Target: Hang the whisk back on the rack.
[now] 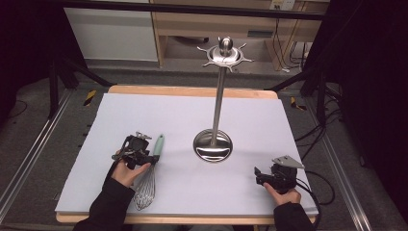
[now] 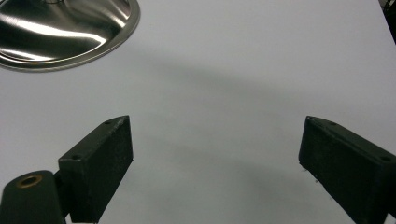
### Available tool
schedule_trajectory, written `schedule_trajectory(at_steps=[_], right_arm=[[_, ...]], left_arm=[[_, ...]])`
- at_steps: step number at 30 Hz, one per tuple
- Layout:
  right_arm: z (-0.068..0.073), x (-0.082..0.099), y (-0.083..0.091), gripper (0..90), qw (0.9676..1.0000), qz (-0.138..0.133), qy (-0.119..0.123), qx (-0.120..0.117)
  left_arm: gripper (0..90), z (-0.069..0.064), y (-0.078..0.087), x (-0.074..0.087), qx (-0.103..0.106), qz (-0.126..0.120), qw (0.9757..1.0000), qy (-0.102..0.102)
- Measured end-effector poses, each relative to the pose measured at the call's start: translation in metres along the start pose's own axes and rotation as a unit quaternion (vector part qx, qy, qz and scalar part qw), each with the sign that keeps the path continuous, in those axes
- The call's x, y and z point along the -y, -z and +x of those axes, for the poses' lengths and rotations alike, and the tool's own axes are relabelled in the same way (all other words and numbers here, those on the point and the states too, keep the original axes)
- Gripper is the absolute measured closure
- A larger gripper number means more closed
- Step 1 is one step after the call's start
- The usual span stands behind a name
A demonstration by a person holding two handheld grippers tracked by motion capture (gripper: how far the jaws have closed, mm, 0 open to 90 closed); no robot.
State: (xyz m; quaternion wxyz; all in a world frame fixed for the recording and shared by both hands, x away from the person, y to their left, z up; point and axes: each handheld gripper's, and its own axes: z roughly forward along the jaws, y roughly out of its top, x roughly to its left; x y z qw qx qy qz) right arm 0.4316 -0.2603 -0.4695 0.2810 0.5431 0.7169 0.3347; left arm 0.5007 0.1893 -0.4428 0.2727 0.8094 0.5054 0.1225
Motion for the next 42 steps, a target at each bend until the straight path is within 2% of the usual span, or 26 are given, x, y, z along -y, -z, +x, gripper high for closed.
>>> schedule_trajectory(at_steps=[7,13,17,21,22,25,26,28,31,38,42], right_arm=[[0.0,0.0,0.0,10.3,1.0,0.001,0.0,-0.001],[0.0,0.0,0.0,10.3,1.0,0.001,0.0,-0.001],[0.0,0.0,0.0,10.3,1.0,0.0,0.002,-0.001],[0.0,0.0,-0.001,10.3,1.0,0.001,0.002,-0.001],[0.0,0.0,-0.001,10.3,1.0,0.002,0.003,-0.001],[0.0,0.0,-0.001,10.3,1.0,0.002,0.002,-0.002],[0.0,0.0,-0.001,10.3,1.0,0.003,0.002,-0.002],[0.0,0.0,-0.001,10.3,1.0,0.004,0.002,-0.002],[0.0,0.0,-0.001,10.3,1.0,0.003,0.002,-0.003],[0.0,0.0,-0.001,10.3,1.0,0.004,0.004,-0.002],[0.0,0.0,-0.001,10.3,1.0,0.004,0.002,-0.004]], left_arm=[[60.3,-0.002,-0.005,0.0,0.011,0.02,0.9997,0.005],[61.0,-0.005,-0.01,0.001,0.011,0.027,0.9995,0.01],[63.0,-0.007,-0.008,0.0,0.029,0.035,0.999,-0.002],[63.4,-0.009,-0.008,0.0,0.032,0.04,0.9986,-0.013],[63.3,-0.01,-0.009,-0.001,0.029,0.043,0.9985,-0.02],[62.4,-0.011,-0.009,-0.002,0.03,0.045,0.9982,-0.026],[60.1,-0.012,-0.011,-0.002,0.025,0.051,0.9976,-0.039],[52.3,-0.013,-0.011,-0.002,0.025,0.057,0.9971,-0.045],[48.2,-0.013,-0.01,-0.003,0.024,0.056,0.9971,-0.045],[47.1,-0.017,0.008,-0.016,0.014,0.055,0.9974,-0.043],[47.3,-0.02,0.011,-0.022,0.006,0.063,0.9971,-0.042]])
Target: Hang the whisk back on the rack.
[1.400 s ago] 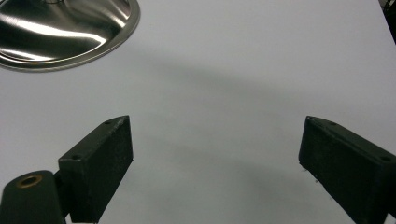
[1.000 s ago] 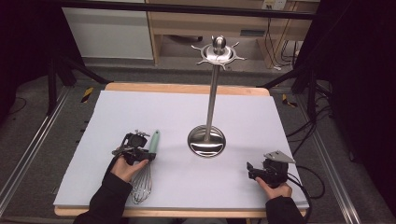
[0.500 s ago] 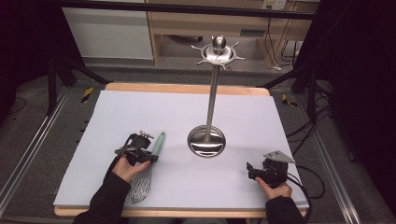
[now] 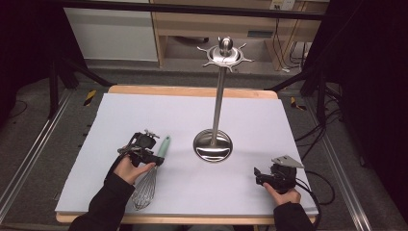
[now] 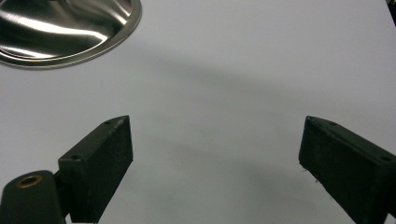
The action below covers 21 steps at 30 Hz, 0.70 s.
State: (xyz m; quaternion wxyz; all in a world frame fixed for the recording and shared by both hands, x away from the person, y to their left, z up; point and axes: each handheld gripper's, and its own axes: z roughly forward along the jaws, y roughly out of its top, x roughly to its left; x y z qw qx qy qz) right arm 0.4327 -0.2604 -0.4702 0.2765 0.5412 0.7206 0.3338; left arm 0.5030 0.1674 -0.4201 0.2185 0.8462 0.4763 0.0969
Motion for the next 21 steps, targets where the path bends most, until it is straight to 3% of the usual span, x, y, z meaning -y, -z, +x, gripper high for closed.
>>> schedule_trajectory(at_steps=[5,11,21], right_arm=[[0.0,0.0,0.0,10.2,1.0,0.0,-0.002,-0.001],[0.0,0.0,0.0,10.2,1.0,0.0,-0.002,-0.002],[0.0,0.0,0.0,10.2,1.0,0.001,-0.002,-0.002]], left_arm=[[47.6,-0.004,-0.009,-0.003,-0.021,0.023,0.9995,0.007],[51.8,-0.003,-0.025,-0.001,-0.028,0.044,0.9985,0.018],[64.7,-0.003,-0.032,0.001,-0.032,0.048,0.9975,0.041]])
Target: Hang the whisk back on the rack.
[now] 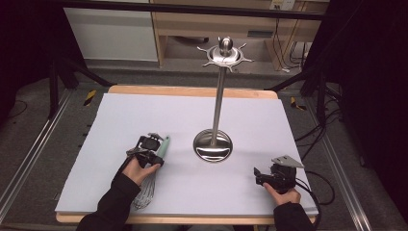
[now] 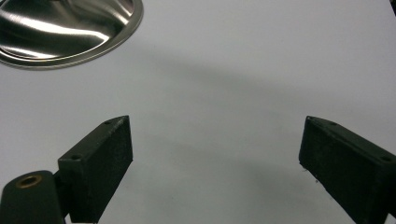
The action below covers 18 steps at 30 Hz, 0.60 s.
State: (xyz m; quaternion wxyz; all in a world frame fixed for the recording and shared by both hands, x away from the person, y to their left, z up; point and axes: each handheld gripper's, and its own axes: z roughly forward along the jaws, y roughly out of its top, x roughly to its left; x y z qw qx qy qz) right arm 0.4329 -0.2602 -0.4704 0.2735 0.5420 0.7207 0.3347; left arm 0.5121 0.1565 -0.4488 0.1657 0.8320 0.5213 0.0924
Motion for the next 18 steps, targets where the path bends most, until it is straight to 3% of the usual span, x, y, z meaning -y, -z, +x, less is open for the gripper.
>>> schedule_trajectory(at_steps=[8,10,18], right_arm=[[0.0,0.0,0.0,10.2,1.0,0.0,0.001,-0.003],[0.0,0.0,0.0,10.2,1.0,0.001,0.001,-0.004],[0.0,0.0,0.0,10.2,1.0,0.002,0.001,-0.004]], left_arm=[[66.4,0.001,0.0,-0.001,0.0,0.003,0.9998,0.02],[67.1,0.003,0.001,0.0,0.012,0.0,0.9995,0.028],[68.2,0.003,0.011,0.005,0.03,-0.021,0.9992,0.016]])
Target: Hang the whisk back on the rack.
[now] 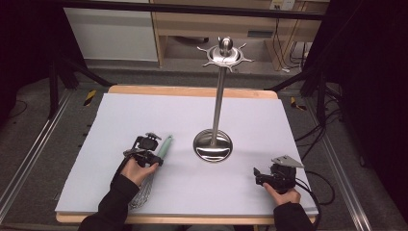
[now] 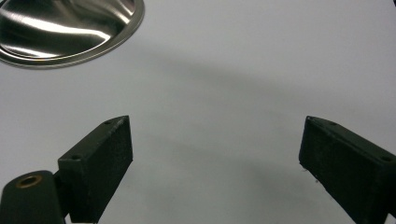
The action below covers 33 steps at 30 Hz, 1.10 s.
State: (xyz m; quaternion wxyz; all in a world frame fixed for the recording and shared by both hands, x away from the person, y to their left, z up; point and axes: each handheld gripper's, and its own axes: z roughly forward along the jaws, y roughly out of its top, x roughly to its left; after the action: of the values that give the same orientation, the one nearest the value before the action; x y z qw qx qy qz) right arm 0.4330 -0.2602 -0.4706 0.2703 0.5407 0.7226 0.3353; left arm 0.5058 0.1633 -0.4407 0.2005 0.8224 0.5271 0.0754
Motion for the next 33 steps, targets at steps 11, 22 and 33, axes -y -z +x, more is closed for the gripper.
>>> schedule_trajectory(at_steps=[11,22,33], right_arm=[[0.0,0.0,0.0,10.2,1.0,0.0,0.0,-0.001],[0.0,0.0,0.0,10.2,1.0,0.0,-0.002,-0.001],[0.0,0.0,0.0,10.2,1.0,0.001,-0.001,0.001]], left_arm=[[68.7,-0.006,0.03,0.008,0.023,-0.069,0.9974,-0.008],[68.8,-0.001,0.057,0.021,0.037,-0.13,0.9907,-0.013],[68.8,0.006,0.076,0.039,0.048,-0.196,0.9794,-0.004]])
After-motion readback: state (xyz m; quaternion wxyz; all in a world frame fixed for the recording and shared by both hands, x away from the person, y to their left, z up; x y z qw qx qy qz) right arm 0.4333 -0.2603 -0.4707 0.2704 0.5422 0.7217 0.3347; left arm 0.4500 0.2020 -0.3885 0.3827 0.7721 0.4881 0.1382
